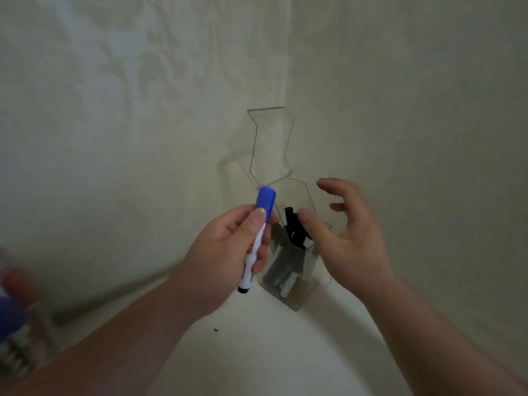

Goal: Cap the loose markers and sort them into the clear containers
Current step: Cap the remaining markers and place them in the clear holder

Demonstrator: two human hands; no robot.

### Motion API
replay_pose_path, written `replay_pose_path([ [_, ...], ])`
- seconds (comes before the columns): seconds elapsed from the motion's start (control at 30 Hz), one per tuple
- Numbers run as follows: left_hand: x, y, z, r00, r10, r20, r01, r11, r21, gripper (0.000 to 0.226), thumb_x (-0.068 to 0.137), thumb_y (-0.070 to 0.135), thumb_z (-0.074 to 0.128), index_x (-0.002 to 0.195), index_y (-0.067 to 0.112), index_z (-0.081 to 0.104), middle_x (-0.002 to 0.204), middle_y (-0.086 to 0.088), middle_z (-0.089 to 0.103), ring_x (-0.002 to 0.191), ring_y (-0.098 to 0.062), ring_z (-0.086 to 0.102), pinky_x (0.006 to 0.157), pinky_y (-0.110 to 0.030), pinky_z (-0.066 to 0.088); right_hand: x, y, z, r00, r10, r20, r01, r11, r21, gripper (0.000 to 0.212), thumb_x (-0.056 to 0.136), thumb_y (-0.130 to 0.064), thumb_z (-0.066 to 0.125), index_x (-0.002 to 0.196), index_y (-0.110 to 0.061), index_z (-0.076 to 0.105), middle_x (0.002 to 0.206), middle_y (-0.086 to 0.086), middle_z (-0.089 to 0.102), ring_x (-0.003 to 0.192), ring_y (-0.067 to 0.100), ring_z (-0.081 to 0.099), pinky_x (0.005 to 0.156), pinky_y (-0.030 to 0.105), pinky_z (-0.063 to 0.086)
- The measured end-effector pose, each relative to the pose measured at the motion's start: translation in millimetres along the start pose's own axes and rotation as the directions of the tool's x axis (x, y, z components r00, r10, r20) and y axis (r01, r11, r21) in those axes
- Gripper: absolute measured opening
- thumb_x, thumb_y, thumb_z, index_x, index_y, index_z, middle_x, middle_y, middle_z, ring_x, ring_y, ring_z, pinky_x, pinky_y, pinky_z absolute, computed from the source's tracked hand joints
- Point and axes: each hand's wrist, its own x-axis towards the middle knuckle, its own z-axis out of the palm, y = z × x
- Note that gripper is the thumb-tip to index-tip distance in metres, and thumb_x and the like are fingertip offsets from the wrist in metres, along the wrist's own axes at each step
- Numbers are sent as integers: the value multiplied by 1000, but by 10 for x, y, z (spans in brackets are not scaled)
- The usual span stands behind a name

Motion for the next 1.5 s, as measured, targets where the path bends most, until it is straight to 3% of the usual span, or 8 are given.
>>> replay_pose_path([
  [0.13,35,37,108,997,-34,76,17,975,221,20,99,34,55,94,28,73,71,2,55,64,-14,52,60,-28,42,156,-231,-152,968,-58,243,-42,921,387,25,89,-12,72,111,-24,70,99,0,73,86,11,69,72,21,52],
  [0.33,-36,136,134,998,-16,64,-6,946,323,21,99,22,60,84,18,74,70,-2,63,60,-13,59,56,-23,48,380,-321,-329,881,-74,467,-57,964,261,11,87,-12,73,95,-19,76,78,3,75,62,13,63,60,29,52],
  [0.5,-310,71,-185,993,115,7,-94,777,622,9,81,52,70,82,46,77,62,13,65,51,-3,51,52,-14,37,198,-289,-282,704,-10,711,-107,987,120,17,80,-9,78,97,-12,75,75,9,76,69,24,74,72,40,62],
  [0.73,-571,175,-557,940,179,291,-341,491,801,20,92,45,68,110,41,74,76,16,60,70,-2,59,61,-8,36,-191,-196,-39,515,-365,776,660,746,-87,24,98,-49,44,98,-32,61,75,-13,59,64,7,54,57,33,50],
  [0.93,-732,204,-641,904,156,398,-426,410,807,22,94,43,67,113,34,74,82,14,62,72,5,56,64,-11,40,-350,-176,61,382,-453,806,809,586,-54,45,104,-50,29,80,-21,55,64,-7,49,51,15,45,48,33,40],
  [1.2,-743,50,-608,891,315,327,-439,414,798,23,96,39,65,114,29,75,79,12,59,67,1,55,58,-20,44,-461,-126,188,594,-264,760,225,961,159,42,99,-53,40,72,-22,46,60,-3,44,51,8,42,49,23,35],
  [1.37,-555,-3,-418,888,435,149,-373,489,789,18,96,41,62,111,37,70,81,17,59,75,-1,58,66,-16,43,-237,-284,239,774,-101,626,-22,982,186,33,85,-54,60,80,-21,55,60,7,52,52,21,47,49,45,43],
  [1.5,-240,31,-126,889,457,24,-339,622,705,34,97,23,65,128,36,63,95,23,59,89,1,62,75,-6,40,43,-421,125,939,-114,324,-42,898,438,31,84,-19,76,109,-23,58,76,11,68,58,24,62,50,36,53],
])
